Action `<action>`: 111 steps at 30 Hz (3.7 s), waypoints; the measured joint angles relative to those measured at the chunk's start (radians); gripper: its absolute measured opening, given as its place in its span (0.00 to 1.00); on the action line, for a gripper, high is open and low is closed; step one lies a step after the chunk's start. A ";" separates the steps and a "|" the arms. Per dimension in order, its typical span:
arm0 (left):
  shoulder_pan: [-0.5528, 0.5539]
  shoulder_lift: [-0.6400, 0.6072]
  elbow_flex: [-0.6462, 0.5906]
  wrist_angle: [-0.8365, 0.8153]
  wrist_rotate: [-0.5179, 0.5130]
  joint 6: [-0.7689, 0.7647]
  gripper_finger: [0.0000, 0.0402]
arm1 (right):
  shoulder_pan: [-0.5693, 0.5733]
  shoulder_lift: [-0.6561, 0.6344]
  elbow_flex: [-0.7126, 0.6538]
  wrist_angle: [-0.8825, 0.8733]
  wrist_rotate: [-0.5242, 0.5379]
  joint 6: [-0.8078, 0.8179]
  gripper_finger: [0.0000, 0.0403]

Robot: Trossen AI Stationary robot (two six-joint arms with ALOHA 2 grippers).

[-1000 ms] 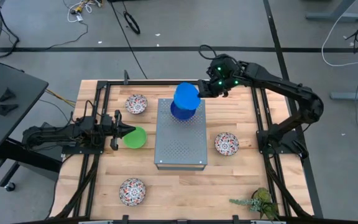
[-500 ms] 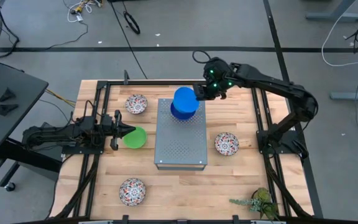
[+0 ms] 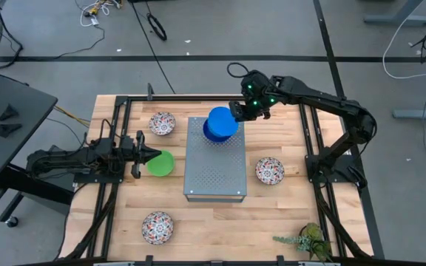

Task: Pick & Place Mini bowls
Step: Stack the light blue bowl on top of the dark blue bowl on the shelf

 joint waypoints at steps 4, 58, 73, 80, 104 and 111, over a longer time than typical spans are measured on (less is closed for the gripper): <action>0.000 0.000 0.000 0.000 0.000 0.000 0.03 | 0.000 0.000 0.000 -0.002 -0.001 0.003 0.00; 0.000 0.000 0.000 0.000 0.000 0.000 0.03 | 0.000 -0.004 0.000 0.128 -0.134 0.033 0.34; 0.000 0.000 0.000 0.000 0.000 0.000 0.03 | 0.001 -0.108 0.000 0.129 -0.026 -0.178 0.20; 0.000 0.000 0.000 0.000 0.000 0.000 0.03 | 0.001 -0.112 0.000 0.128 0.003 -0.376 0.12; 0.000 0.000 0.000 0.000 0.000 0.000 0.03 | 0.073 -0.111 -0.043 0.353 0.025 -0.950 0.00; 0.000 0.000 0.000 0.000 0.000 0.000 0.03 | 0.073 -0.156 -0.206 0.553 0.005 -0.922 0.00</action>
